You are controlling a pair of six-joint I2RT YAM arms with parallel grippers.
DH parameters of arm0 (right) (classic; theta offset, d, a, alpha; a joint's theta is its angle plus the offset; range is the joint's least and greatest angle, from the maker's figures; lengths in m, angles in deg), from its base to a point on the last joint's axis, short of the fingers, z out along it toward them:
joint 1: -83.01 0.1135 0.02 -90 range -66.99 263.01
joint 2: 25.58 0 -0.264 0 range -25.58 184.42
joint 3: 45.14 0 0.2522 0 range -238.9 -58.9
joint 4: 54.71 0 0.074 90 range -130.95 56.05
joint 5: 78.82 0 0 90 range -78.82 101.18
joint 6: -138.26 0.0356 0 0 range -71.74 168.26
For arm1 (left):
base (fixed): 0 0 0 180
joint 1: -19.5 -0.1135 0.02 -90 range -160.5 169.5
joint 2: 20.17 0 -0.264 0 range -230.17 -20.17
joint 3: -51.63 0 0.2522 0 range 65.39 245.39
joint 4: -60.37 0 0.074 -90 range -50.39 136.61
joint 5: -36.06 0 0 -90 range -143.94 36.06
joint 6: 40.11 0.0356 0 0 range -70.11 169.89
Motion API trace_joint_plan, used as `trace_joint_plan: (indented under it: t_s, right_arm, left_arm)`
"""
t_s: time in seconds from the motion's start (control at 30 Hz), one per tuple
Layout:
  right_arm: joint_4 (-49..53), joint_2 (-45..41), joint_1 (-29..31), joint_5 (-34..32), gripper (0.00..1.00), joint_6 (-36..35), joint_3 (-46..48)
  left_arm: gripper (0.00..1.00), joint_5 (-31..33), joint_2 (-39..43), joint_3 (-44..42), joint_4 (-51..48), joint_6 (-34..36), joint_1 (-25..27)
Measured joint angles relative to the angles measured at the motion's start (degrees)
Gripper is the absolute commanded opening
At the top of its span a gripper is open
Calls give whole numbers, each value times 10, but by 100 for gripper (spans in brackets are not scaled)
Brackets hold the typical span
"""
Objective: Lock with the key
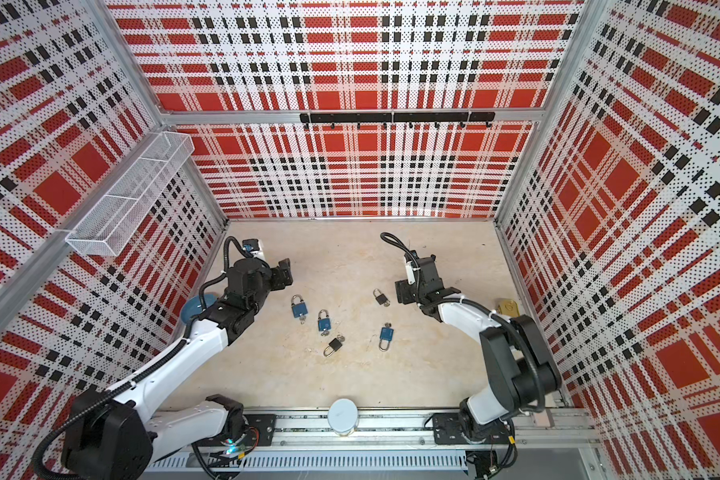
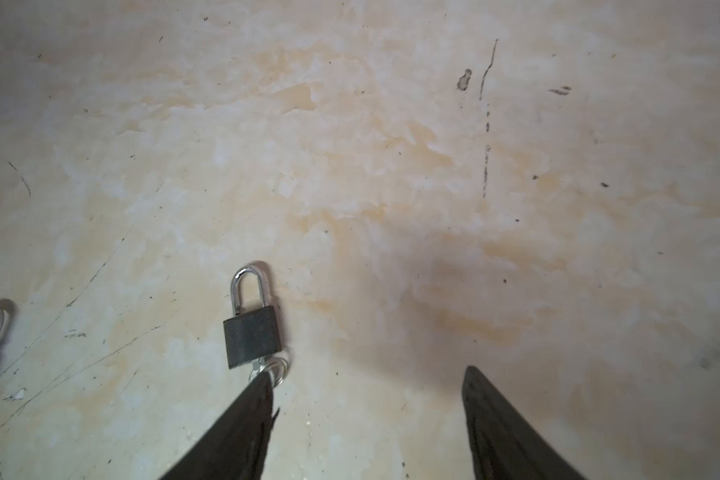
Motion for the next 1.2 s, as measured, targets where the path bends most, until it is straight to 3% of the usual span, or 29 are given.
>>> trace_joint_plan:
  t_s: [0.4, 1.2]
  right_arm:
    - [11, 120, 35, 47, 59, -9, -92]
    - [61, 155, 83, 28, 46, -28, -103]
  left_arm:
    - [84, -33, 0, -9, -15, -28, -38]
    - [84, -54, 26, -39, -21, -48, -62]
